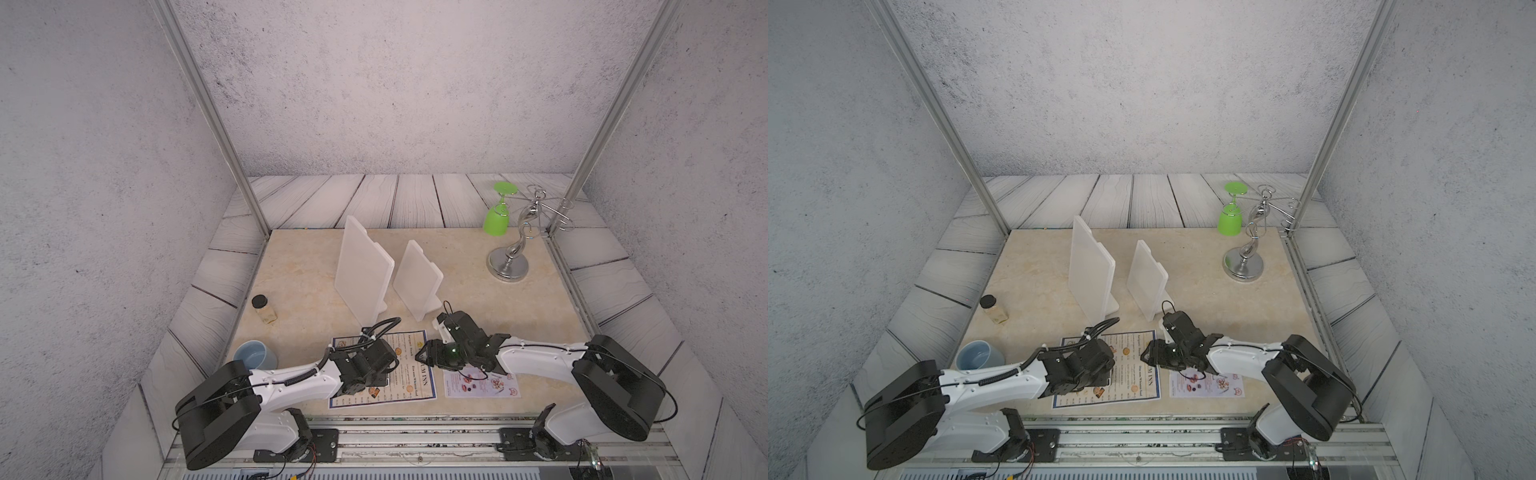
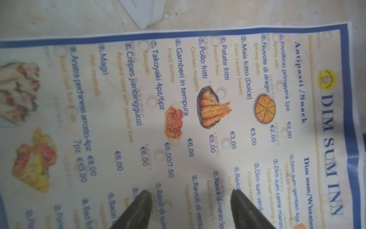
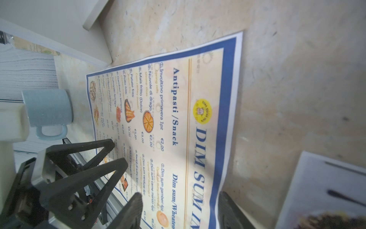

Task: Insert the menus into the narrow rack
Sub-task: Pick up the menu from the center of the board.

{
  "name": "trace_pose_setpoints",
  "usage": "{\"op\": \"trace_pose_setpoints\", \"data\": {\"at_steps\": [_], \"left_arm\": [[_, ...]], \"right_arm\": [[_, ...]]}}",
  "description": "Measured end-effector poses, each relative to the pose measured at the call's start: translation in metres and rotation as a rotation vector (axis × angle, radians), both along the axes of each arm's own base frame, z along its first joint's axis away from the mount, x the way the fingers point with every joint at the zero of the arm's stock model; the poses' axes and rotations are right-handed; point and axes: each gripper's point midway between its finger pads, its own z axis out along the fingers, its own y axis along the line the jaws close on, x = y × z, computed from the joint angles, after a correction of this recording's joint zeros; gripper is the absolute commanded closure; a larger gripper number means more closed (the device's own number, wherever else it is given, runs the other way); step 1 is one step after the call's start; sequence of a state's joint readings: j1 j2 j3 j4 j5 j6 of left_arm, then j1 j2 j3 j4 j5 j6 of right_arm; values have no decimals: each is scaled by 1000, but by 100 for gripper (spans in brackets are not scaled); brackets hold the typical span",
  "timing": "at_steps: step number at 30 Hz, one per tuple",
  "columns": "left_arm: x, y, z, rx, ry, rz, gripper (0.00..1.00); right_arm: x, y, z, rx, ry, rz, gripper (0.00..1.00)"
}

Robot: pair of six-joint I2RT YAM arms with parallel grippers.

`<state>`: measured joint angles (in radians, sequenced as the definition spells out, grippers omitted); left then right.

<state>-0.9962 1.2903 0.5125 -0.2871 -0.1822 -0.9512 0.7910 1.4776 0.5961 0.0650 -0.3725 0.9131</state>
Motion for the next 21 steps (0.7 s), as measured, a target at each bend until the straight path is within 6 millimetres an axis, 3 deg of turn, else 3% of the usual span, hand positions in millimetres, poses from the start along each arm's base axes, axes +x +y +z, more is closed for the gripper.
{"op": "trace_pose_setpoints", "data": {"at_steps": [21], "left_arm": [[0,0,0,6,-4,1,32]], "right_arm": [[-7,-5,-4,37,35,-45,38]]}}
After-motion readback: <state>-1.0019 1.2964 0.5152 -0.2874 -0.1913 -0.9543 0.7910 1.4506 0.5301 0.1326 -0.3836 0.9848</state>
